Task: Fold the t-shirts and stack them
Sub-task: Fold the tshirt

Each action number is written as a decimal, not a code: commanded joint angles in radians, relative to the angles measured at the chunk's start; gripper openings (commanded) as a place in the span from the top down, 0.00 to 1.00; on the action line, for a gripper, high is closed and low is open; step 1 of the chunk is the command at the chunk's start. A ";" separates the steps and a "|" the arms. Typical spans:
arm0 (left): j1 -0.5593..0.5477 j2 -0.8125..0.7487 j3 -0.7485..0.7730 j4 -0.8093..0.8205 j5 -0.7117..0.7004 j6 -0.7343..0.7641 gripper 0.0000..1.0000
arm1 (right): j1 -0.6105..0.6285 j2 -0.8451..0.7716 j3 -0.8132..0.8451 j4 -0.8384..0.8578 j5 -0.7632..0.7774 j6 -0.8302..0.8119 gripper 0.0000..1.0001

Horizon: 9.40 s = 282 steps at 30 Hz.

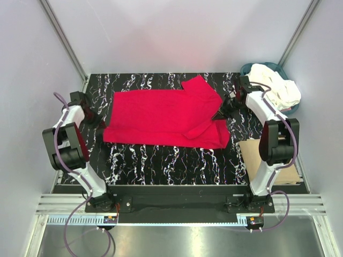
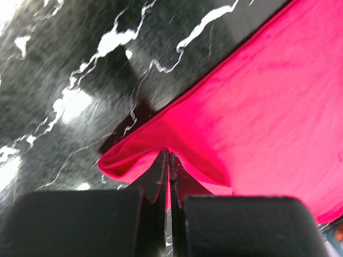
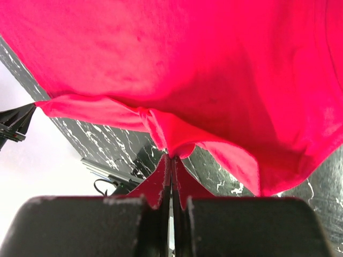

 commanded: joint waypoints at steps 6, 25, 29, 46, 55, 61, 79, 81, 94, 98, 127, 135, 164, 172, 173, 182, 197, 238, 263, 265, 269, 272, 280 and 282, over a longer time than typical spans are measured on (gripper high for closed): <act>-0.021 0.090 0.133 0.024 -0.010 -0.014 1.00 | -0.019 0.098 0.154 -0.012 -0.013 -0.026 1.00; -0.019 0.208 0.228 0.024 0.010 -0.028 1.00 | -0.042 0.196 0.250 -0.025 -0.022 0.001 1.00; -0.016 0.173 0.200 0.022 -0.019 -0.012 1.00 | -0.042 0.164 0.240 -0.030 -0.022 0.004 1.00; 0.014 0.156 0.173 0.017 -0.031 0.017 1.00 | -0.074 0.153 0.184 -0.044 -0.004 0.000 1.00; -0.007 0.181 0.205 0.019 -0.010 0.000 1.00 | -0.077 0.238 0.272 -0.044 -0.015 -0.009 1.00; -0.007 0.196 0.214 0.019 0.015 0.003 1.00 | -0.079 0.288 0.328 -0.044 -0.022 -0.009 1.00; -0.010 0.207 0.226 0.019 0.027 0.020 1.00 | -0.085 0.340 0.348 -0.044 -0.019 -0.023 1.00; -0.009 0.207 0.229 0.020 0.027 0.021 1.00 | -0.086 0.339 0.345 -0.045 -0.016 -0.022 1.00; -0.016 0.268 0.291 0.019 0.062 0.034 1.00 | -0.097 0.337 0.345 -0.045 0.015 -0.008 1.00; -0.019 0.285 0.300 0.019 0.067 0.040 0.99 | -0.096 0.347 0.345 -0.045 0.022 -0.008 1.00; -0.165 0.106 0.131 0.010 0.064 0.126 0.55 | -0.132 0.511 0.588 -0.148 0.030 -0.100 0.66; -0.165 0.103 0.098 0.017 0.053 0.143 0.58 | -0.132 0.147 0.139 -0.131 0.099 -0.196 0.39; -0.059 0.147 0.009 0.019 0.079 0.132 0.63 | -0.129 0.123 -0.209 0.126 -0.047 -0.282 0.49; -0.030 0.135 -0.033 -0.010 0.052 0.127 0.62 | -0.129 0.121 -0.238 0.104 -0.012 -0.258 0.92; -0.022 0.130 -0.042 -0.015 0.047 0.126 0.62 | -0.129 0.116 -0.247 0.093 0.016 -0.250 0.95; 0.005 -0.008 -0.128 -0.053 0.000 0.170 0.62 | -0.129 -0.009 -0.344 -0.013 0.059 -0.235 0.96; -0.044 0.079 0.111 -0.047 0.125 0.170 0.60 | -0.126 0.107 0.068 -0.068 0.030 -0.164 0.53; -0.059 0.219 0.108 -0.010 0.006 -0.006 0.98 | -0.023 0.305 0.225 0.033 0.131 0.101 0.47; -0.073 0.116 0.081 -0.013 -0.007 0.026 1.00 | -0.017 0.383 0.236 0.062 0.137 -0.003 0.60; -0.074 0.104 0.078 -0.015 -0.007 0.029 1.00 | -0.016 0.386 0.234 0.065 0.130 -0.002 0.61; -0.074 0.090 0.071 -0.015 0.004 0.029 0.82 | -0.011 0.390 0.236 0.065 0.126 -0.002 0.62; -0.074 0.101 0.076 -0.016 0.010 0.028 0.71 | -0.010 0.393 0.234 0.068 0.125 0.000 0.64; -0.070 0.144 0.119 -0.021 -0.042 0.034 0.61 | -0.005 0.386 0.230 0.067 0.125 0.000 0.68; -0.064 0.150 0.130 -0.025 -0.050 0.040 0.61 | -0.003 0.385 0.228 0.068 0.126 -0.002 0.69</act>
